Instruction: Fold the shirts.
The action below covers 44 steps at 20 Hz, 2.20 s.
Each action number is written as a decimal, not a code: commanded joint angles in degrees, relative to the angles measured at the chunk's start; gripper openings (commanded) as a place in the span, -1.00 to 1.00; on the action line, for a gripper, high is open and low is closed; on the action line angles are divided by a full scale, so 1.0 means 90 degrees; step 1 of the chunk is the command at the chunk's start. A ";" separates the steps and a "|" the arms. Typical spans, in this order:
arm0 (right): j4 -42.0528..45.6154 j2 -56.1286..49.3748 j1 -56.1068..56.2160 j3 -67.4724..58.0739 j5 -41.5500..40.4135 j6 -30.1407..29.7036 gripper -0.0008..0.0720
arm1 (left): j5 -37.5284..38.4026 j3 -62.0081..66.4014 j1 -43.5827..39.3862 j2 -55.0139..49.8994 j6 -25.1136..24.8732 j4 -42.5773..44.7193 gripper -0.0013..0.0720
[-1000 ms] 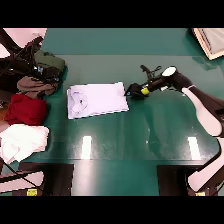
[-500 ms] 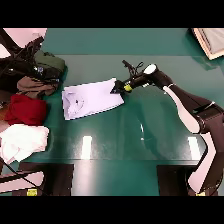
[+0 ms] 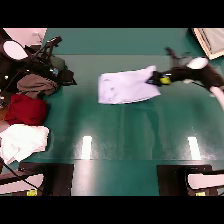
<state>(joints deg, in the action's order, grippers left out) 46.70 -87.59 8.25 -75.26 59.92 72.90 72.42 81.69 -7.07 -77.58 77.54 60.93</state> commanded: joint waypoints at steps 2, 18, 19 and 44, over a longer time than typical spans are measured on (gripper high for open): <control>0.0342 0.1892 -0.2480 0.1885 -0.0945 0.0124 -0.94 | -0.0197 -0.0002 -0.0488 0.0002 0.0058 -0.0010 -0.89; 0.2953 0.2302 -0.6649 0.2140 -0.0454 0.0452 -0.10 | -0.0491 -0.0002 -0.1081 0.0002 0.0386 -0.0051 -0.89; 0.3315 0.2302 -0.6659 0.1987 -0.0374 0.0452 0.70 | -0.0491 -0.0002 -0.1081 0.0002 0.0381 -0.0051 -0.89; 0.1647 0.3041 -0.1073 0.0835 0.0209 0.1175 -0.93 | -0.0338 -0.0002 -0.1081 0.0002 0.0340 -0.0056 -0.89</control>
<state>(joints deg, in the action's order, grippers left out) 61.69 -60.27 -3.62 -67.70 61.19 83.46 69.41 81.67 -16.78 -77.60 80.60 60.40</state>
